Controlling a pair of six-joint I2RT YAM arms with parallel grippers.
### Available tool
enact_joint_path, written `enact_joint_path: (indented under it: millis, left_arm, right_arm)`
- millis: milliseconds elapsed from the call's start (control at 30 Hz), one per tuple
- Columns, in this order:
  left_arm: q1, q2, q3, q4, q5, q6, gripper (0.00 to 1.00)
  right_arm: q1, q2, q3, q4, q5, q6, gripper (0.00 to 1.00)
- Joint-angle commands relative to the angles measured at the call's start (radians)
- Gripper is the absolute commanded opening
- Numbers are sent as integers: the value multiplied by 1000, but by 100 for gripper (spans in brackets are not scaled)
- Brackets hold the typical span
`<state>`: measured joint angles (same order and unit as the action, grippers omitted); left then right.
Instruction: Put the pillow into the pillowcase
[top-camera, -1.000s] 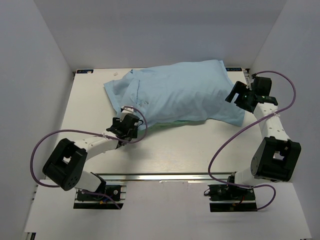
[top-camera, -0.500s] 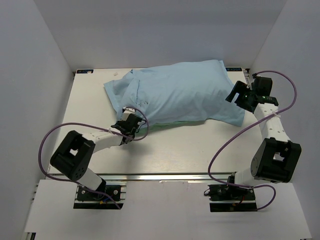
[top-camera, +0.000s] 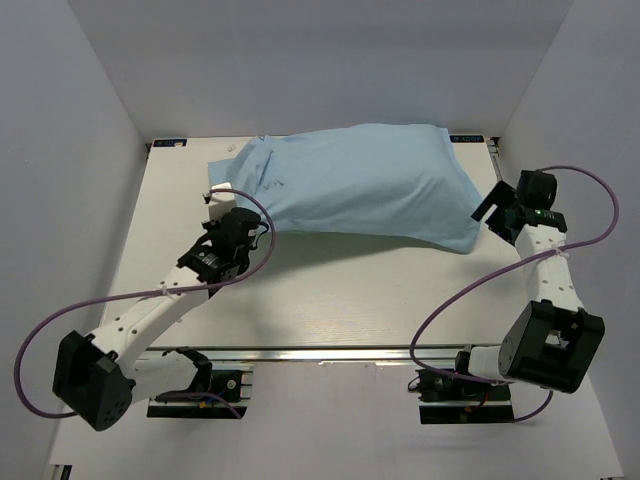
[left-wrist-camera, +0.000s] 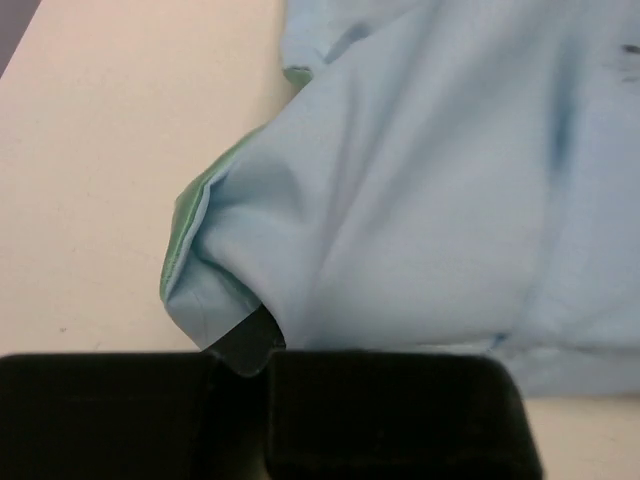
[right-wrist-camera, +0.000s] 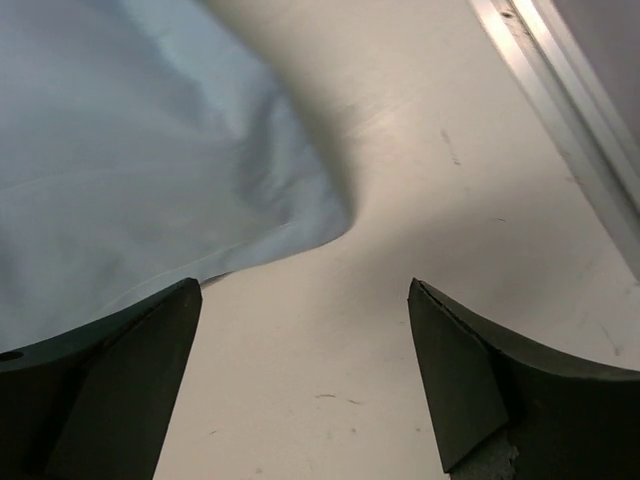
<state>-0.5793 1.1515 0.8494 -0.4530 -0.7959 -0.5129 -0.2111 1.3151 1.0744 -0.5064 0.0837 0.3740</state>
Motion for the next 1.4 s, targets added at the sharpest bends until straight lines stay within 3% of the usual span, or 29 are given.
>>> enact_joint_path:
  millis: [0,200,333,400,600,1100,1200,1233,1300,1333,1367]
  left_arm:
    - [6,-70,13,-20,3,-4,0]
    - [6,-96,37,-32,35,-12,0]
    - [6,-102,33,-32,14,-24,0]
    - [6,-108,28,-42,9,-32,0]
    - [6,-124,27,-75,-40,-70,0]
    - [6,-119,39,-46,-101,-58,0]
    - [6,-116,54,-49,-117,-58,0]
    - [6,-118,65,-50,-124,-58,0]
    - [6,-121,80,-46,-132,-50,0]
    - [6,-124,88,-38,-138,-41,0]
    - [6,-131,105,-26,-156,-9,0]
  right_arm:
    - [-24,9,-21,-52,79,-6,89]
    - [-24,94,-108,17,-16,-160,89]
    - [-24,115,-149,97,-239,-311,89]
    - [-22,124,-153,121,-271,-368,89]
    - [-22,206,-145,164,-228,-445,89]
    - [-11,407,-48,221,-461,-512,82]
    - [-8,418,-50,252,-498,-514,67]
    - [-7,415,-51,259,-510,-512,38]
    - [-7,377,-59,290,-530,-494,6]
    - [-5,353,-59,298,-529,-472,0]
    - [-5,285,-60,310,-516,-452,0]
